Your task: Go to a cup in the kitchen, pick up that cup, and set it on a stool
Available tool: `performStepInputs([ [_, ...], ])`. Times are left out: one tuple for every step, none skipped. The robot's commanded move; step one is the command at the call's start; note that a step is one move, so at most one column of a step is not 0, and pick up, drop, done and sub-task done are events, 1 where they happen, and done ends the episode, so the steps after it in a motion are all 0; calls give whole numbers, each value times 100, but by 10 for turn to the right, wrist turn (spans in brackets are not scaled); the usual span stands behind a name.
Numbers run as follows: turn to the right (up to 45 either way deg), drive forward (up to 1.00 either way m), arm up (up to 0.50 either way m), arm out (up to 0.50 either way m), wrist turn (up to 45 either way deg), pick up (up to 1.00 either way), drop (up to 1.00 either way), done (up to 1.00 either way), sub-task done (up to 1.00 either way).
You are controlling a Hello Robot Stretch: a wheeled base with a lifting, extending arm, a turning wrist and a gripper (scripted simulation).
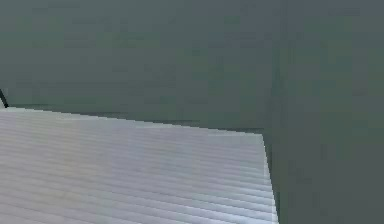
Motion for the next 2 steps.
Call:
performStepInputs([
  [210,0,0,0,0,0,0,0,0],
  [0,20,0,0,0,0,0,0,0],
])
